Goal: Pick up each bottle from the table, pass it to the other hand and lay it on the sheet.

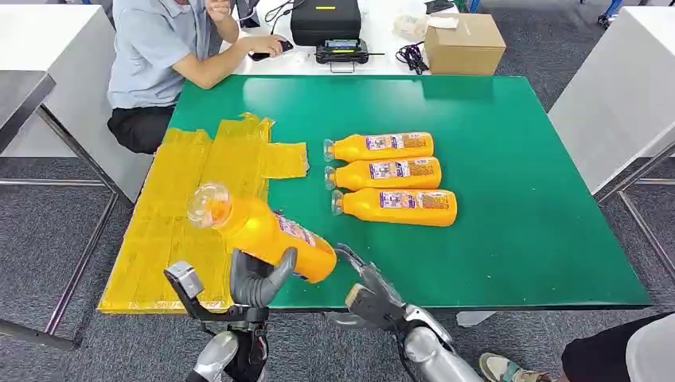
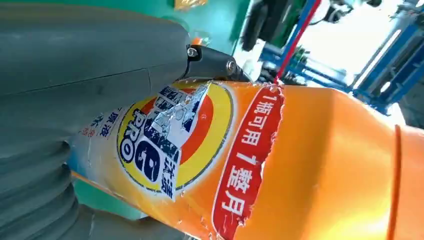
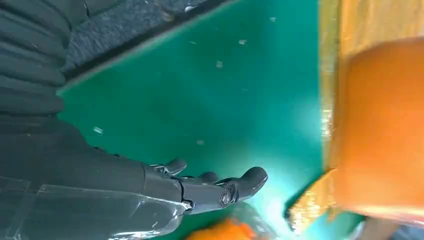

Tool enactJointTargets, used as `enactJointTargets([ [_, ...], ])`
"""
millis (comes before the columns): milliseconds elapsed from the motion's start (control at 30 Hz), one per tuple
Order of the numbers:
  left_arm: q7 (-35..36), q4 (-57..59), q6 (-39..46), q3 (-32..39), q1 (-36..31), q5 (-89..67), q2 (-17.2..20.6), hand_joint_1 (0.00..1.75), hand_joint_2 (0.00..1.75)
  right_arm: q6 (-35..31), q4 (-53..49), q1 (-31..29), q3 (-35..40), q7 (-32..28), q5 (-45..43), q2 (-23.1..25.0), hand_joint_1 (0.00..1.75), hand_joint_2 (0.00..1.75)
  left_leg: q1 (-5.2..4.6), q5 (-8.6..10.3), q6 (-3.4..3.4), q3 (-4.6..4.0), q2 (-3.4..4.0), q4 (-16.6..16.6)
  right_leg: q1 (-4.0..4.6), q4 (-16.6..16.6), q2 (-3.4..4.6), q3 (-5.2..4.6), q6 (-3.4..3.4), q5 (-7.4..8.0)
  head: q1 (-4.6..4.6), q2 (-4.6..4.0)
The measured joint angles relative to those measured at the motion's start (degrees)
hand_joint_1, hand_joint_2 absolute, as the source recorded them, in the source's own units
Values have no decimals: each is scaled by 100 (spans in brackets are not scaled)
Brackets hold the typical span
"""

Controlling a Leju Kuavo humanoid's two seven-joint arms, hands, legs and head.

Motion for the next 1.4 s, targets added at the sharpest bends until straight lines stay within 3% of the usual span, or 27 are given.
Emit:
enactJointTargets([
  [167,-308,-140,2153,-17,44,-2847,74,175,175,-192,-15,292,-324,-68,-20,0,0,175,0,0,0,-2,-1,0,0,0,0,1,0,0,0,0],
  [200,-308,-133,2382,105,87,-4101,28,175,175,-203,-28,330,-400,-107,-15,2,0,0,0,0,0,-2,0,0,0,0,0,1,0,0,-4,0],
  [400,145,-68,2513,1420,194,-8771,-372,175,175,-251,-26,367,-741,-216,28,155,0,0,-1,0,0,2,12,0,0,0,4,-1,0,2,0,0],
  [533,1403,-28,2526,2018,110,-10772,-337,175,175,-253,2,324,-863,-269,24,306,0,0,6,3,-4,3,10,0,5,2,3,-3,-1,2,-2,0],
  [600,2179,134,2528,2037,-101,-11254,-148,175,175,-251,35,288,-907,-304,15,374,0,0,10,8,-10,3,6,0,8,3,2,-2,-2,2,0,0],
  [700,3048,734,2530,1895,-558,-11415,191,175,175,-238,105,210,-933,-352,4,468,0,0,11,13,-16,4,5,-1,8,6,2,-2,-2,3,0,0],
  [867,3548,1981,2513,1556,-1341,-11404,566,175,175,-186,249,88,-931,-415,4,590,0,0,8,18,-12,1,3,0,4,8,2,-1,0,4,0,0],
  [1200,3182,3609,1669,1298,-2194,-10486,723,173,175,-138,444,-9,-937,-435,-4,686,0,0,6,16,-12,-3,2,0,2,7,1,-5,0,3,0,0],
  [1300,3089,3733,1529,1268,-2297,-10279,721,161,175,-131,466,-8,-940,-442,-4,693,0,0,6,16,-12,-3,2,0,2,6,1,-4,-1,3,-2,0],
  [1367,3062,3782,1468,1248,-2340,-10202,721,140,175,-127,483,-8,-942,-448,-2,693,0,0,6,16,-12,-1,2,0,2,6,1,-4,-1,3,2,0],
  [1400,3062,3808,1406,1237,-2356,-10169,721,93,175,-124,487,-8,-944,-450,4,693,0,0,6,16,-12,0,3,0,2,7,1,-3,-1,3,0,0],
])
